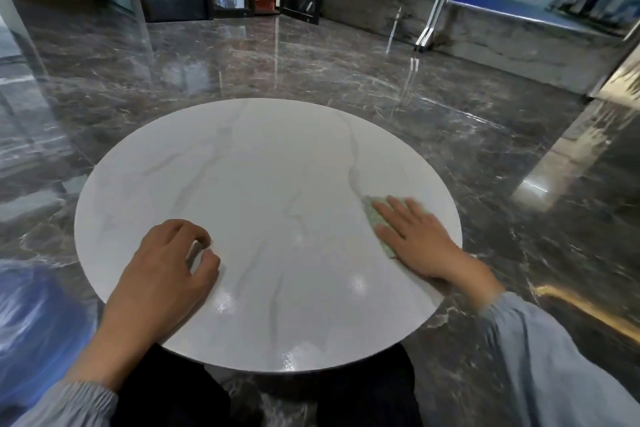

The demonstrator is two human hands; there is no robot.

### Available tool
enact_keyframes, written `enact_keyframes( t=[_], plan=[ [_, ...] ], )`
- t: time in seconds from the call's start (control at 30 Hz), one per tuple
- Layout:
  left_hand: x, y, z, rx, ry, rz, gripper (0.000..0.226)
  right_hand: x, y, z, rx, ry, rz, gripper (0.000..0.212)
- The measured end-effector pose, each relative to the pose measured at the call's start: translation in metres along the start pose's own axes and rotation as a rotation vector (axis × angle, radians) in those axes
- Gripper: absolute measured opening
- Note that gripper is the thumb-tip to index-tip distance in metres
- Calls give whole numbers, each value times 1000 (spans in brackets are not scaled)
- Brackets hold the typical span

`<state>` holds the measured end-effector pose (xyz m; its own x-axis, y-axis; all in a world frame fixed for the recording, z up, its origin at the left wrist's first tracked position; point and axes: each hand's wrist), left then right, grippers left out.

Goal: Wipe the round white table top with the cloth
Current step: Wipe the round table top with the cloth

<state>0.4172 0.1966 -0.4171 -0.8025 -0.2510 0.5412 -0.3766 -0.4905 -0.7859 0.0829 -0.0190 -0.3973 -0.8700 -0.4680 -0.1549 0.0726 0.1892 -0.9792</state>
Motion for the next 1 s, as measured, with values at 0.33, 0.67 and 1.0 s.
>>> enact_keyframes(
  t=[0.33, 0.67, 1.0],
  plan=[
    [1, 0, 0, 12, 7, 14, 12, -61, 21, -25, -36, -118, -131, 60],
    [5, -2, 0, -1, -3, 39, 10, -98, 27, -91, -54, -421, -10, 53],
    [6, -3, -2, -29, -15, 66, 12, -51, 25, -63, -82, -122, -122, 63]
  ],
)
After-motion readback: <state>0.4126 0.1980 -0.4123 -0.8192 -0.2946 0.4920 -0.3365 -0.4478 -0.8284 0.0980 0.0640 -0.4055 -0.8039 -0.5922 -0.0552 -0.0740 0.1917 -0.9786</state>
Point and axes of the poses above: each hand's wrist, its own z-axis towards the middle knuckle, its own y-axis out of the palm, x = y × z, and after that the axes turned 2 degrees about -y, right-handed
